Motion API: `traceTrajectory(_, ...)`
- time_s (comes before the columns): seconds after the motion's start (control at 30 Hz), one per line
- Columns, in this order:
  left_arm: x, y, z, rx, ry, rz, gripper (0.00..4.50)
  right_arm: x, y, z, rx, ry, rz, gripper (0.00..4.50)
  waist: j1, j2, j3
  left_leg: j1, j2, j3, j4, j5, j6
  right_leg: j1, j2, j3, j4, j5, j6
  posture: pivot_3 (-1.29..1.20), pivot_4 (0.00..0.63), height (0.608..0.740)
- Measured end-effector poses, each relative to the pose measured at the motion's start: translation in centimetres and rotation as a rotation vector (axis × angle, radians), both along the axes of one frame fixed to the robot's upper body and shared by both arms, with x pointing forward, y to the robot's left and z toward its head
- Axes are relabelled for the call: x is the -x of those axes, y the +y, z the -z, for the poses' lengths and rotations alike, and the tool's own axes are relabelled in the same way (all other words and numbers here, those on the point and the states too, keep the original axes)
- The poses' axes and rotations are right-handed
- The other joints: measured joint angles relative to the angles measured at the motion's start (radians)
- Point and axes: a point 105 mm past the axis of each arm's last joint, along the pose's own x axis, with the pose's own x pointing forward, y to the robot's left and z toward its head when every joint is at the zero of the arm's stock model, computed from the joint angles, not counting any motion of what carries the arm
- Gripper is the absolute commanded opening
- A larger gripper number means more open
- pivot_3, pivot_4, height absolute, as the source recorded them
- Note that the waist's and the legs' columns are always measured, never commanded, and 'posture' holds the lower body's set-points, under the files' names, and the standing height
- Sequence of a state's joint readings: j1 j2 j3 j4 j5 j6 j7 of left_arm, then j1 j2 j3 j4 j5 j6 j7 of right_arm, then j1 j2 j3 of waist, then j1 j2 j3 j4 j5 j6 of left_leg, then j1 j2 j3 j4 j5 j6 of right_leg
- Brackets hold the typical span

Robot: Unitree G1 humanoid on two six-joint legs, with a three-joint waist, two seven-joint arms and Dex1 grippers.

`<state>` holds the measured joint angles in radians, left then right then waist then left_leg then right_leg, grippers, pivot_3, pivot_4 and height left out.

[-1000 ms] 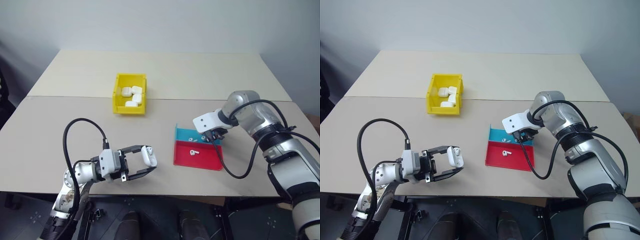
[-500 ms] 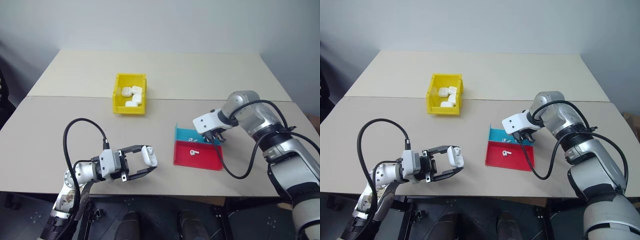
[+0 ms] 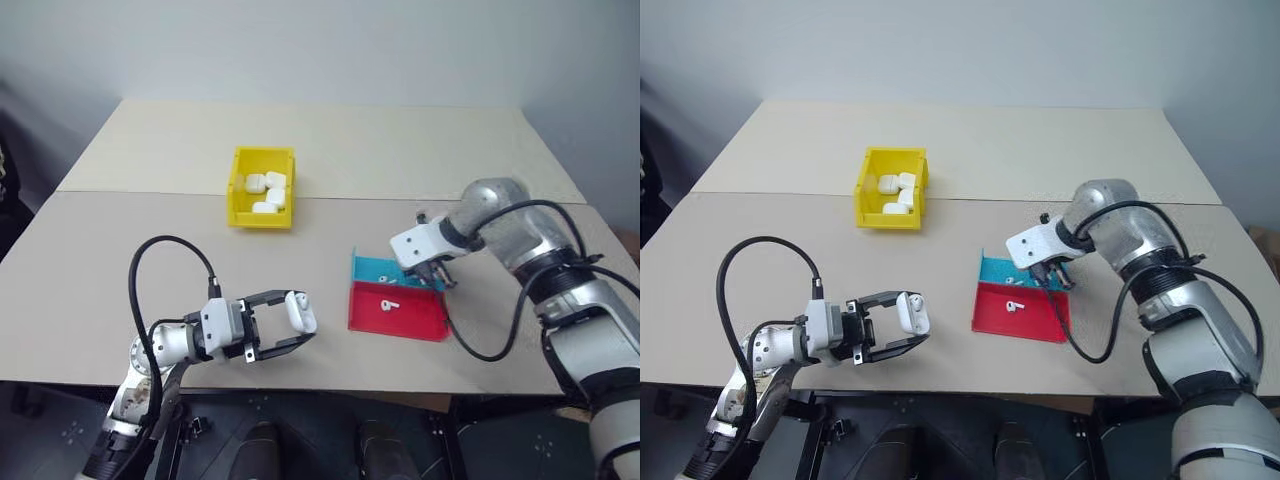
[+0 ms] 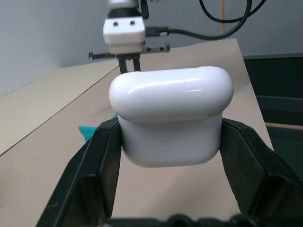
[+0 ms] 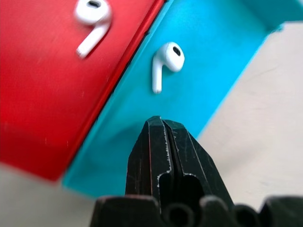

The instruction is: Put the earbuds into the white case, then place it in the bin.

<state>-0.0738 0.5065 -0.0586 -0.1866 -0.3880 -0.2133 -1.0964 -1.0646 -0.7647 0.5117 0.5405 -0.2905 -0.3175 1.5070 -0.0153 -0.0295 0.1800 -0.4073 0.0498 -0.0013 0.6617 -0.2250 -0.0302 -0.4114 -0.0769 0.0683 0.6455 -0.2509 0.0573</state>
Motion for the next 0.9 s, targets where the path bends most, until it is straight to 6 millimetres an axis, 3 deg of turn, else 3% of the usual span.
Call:
traceTrajectory(0.07, 0.0, 0.0, 0.0, 0.0, 0.0, -0.001, 2.81, 0.4, -0.2, -0.8, 0.001, -0.035, -0.079, 0.04, -0.002, 0.0, 0.0, 0.001, 0.0, 0.0, 0.0, 0.0, 0.0, 0.001, 0.0, 0.0, 0.0, 0.0, 0.0, 0.0, 0.15, 0.74)
traceTrajectory(0.2, -0.1, -0.1, -0.1, 0.001, -0.003, 0.001, 2.81, 0.7, -0.7, -1.1, 0.025, -0.064, -0.192, 0.94, -0.01, 0.0, 0.0, 0.005, 0.0, 0.0, 0.0, 0.0, 0.0, 0.005, 0.0, 0.0, 0.0, 0.0, 0.0, 0.0, 0.15, 0.74)
traceTrajectory(0.53, -0.2, -0.1, 0.1, -0.001, 0.0, -0.006, 2.81, 0.1, -0.4, 0.2, 0.15, -0.121, -0.387, 0.94, -0.03, 0.001, 0.001, 0.006, 0.0, 0.0, 0.0, 0.0, 0.0, 0.005, 0.0, 0.0, 0.0, 0.0, 0.0, 0.0, 0.15, 0.74)
traceTrajectory(0.67, -0.2, -0.1, 0.1, 0.0, 0.002, -0.014, 2.81, -0.3, 0.3, -0.3, 0.18, -0.156, -0.45, 2.15, -0.03, 0.002, 0.001, 0.006, 0.0, 0.0, 0.0, 0.0, 0.0, 0.005, 0.0, 0.001, 0.0, 0.0, 0.0, 0.0, 0.15, 0.74)
traceTrajectory(0.9, -0.2, 0.0, 0.2, 0.001, 0.006, -0.025, 2.81, -1.1, 0.6, -0.2, 0.216, -0.169, -0.455, 2.15, -0.028, 0.002, 0.001, 0.006, 0.0, 0.0, 0.0, 0.0, 0.0, 0.005, 0.0, 0.001, 0.0, 0.0, 0.0, 0.0, 0.15, 0.74)
